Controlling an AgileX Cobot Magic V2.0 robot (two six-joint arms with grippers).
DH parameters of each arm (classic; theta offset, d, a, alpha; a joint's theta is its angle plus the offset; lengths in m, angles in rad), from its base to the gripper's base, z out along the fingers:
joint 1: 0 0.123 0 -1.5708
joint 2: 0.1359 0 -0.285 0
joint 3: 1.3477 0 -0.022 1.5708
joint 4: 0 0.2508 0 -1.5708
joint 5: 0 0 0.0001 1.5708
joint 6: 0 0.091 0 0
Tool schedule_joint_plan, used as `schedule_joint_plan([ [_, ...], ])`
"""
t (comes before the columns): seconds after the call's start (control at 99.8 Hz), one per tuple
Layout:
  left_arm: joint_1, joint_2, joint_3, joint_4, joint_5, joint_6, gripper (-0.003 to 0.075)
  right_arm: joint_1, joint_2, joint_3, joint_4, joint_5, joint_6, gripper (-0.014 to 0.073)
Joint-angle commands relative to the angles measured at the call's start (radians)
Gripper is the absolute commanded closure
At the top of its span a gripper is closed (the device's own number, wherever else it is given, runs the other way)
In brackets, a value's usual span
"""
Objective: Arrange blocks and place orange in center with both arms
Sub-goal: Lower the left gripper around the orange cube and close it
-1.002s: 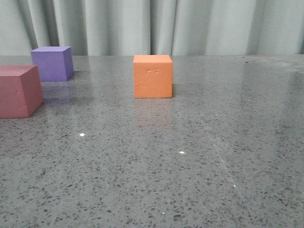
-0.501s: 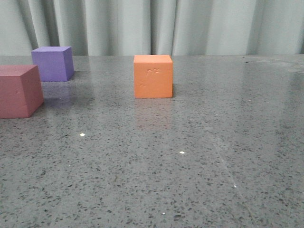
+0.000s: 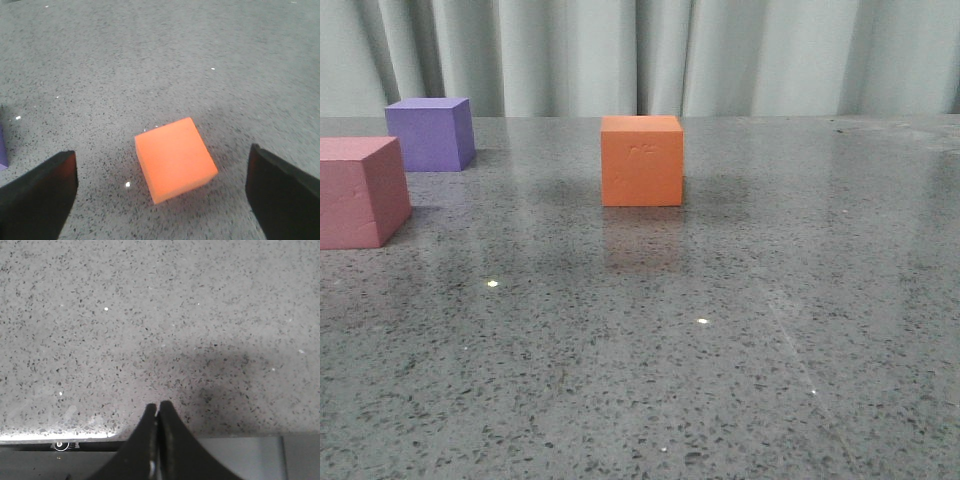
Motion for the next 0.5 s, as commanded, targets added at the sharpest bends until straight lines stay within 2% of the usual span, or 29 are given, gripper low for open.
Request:
schedule_joint_plan([
  [0.0, -0.034, 0.029, -0.086, 0.111, -0.003, -0.132, 0.0068, 0.000, 0.003, -0.022, -0.010, -0.052, -0.008, 0.0661],
  [0.23, -0.057, 0.198, -0.272, 0.114, 0.055, -0.203, 0.0082, 0.000, 0.003, -0.022, -0.010, -0.052, -0.008, 0.0661],
  [0.491, -0.057, 0.282, -0.328, 0.121, 0.093, -0.250, 0.0090, 0.000, 0.003, -0.022, -0.010, -0.052, -0.008, 0.0661],
])
